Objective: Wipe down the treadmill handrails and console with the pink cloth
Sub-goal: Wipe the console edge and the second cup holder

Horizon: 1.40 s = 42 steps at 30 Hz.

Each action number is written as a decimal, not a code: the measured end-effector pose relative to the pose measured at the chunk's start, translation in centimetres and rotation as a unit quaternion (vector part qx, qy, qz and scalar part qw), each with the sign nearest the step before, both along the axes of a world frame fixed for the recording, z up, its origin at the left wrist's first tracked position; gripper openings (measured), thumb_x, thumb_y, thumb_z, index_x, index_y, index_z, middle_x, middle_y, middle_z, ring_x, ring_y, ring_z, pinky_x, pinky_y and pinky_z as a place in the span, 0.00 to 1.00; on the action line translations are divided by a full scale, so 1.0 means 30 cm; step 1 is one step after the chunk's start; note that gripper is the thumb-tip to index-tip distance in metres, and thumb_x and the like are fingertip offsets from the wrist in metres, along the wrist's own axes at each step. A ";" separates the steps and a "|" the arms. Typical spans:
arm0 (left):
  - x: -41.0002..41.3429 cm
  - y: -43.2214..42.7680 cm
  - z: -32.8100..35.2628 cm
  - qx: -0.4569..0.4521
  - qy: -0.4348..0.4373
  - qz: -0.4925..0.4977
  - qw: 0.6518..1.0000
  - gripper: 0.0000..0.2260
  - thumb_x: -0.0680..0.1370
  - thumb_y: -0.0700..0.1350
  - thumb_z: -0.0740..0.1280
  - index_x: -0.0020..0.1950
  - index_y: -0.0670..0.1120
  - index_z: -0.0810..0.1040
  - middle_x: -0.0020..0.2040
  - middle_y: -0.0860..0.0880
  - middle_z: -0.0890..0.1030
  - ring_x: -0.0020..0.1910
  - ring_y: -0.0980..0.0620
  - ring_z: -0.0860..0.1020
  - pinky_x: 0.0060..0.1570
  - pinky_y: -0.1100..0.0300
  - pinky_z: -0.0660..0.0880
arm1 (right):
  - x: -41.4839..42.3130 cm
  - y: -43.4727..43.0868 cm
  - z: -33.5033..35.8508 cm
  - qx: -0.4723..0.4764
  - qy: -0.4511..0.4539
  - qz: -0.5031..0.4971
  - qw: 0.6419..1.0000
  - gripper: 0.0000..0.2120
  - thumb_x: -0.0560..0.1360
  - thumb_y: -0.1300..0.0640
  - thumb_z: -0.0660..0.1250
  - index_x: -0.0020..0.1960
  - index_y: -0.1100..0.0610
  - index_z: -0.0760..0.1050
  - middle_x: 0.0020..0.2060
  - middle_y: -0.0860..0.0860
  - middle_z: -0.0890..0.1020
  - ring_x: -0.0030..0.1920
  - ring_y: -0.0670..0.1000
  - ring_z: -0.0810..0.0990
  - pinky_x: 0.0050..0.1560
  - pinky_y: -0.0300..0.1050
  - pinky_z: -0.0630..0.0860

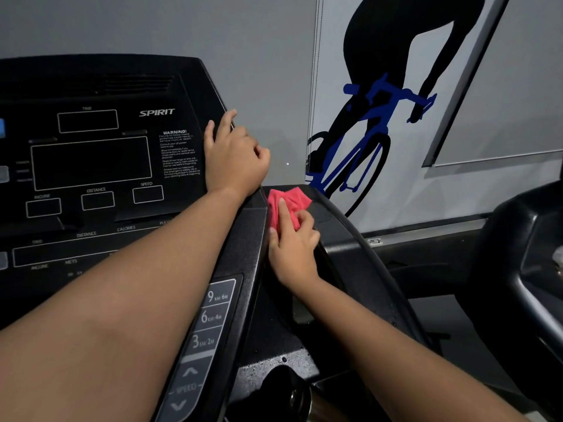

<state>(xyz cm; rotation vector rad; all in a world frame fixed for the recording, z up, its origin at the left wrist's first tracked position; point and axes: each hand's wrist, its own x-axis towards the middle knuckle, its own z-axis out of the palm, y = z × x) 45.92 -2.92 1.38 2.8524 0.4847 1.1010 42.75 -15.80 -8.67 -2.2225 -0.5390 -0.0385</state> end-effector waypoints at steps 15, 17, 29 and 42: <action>-0.004 -0.004 -0.001 0.004 0.002 0.000 1.000 0.16 0.76 0.45 0.57 0.48 0.40 0.83 0.53 0.46 0.80 0.74 0.49 0.60 0.73 0.48 0.47 | -0.138 -0.067 -0.038 -0.106 0.125 0.147 0.976 0.30 0.82 0.53 0.51 0.77 0.52 0.38 0.72 0.64 0.50 0.63 0.66 0.70 0.67 0.54 0.65; -0.003 -0.006 -0.003 0.005 0.006 0.003 1.000 0.16 0.76 0.45 0.57 0.48 0.40 0.83 0.53 0.46 0.80 0.74 0.49 0.60 0.73 0.48 0.48 | -0.099 -0.040 -0.039 -0.073 0.115 0.106 0.985 0.28 0.82 0.55 0.52 0.77 0.55 0.44 0.70 0.62 0.54 0.61 0.66 0.72 0.63 0.56 0.67; -0.004 -0.011 -0.005 -0.003 -0.005 0.007 1.000 0.15 0.76 0.45 0.57 0.44 0.40 0.82 0.53 0.47 0.80 0.73 0.50 0.61 0.73 0.49 0.47 | -0.097 -0.075 -0.044 -0.130 0.021 0.134 0.982 0.22 0.81 0.51 0.54 0.73 0.55 0.56 0.66 0.58 0.63 0.57 0.62 0.74 0.49 0.50 0.71; -0.003 -0.010 -0.007 -0.003 -0.008 0.006 1.000 0.15 0.76 0.45 0.58 0.44 0.40 0.83 0.52 0.48 0.80 0.73 0.51 0.61 0.73 0.50 0.47 | 0.206 -0.260 -0.011 -0.205 -0.118 -0.139 0.962 0.26 0.82 0.46 0.50 0.76 0.58 0.53 0.63 0.61 0.69 0.58 0.62 0.72 0.53 0.55 0.69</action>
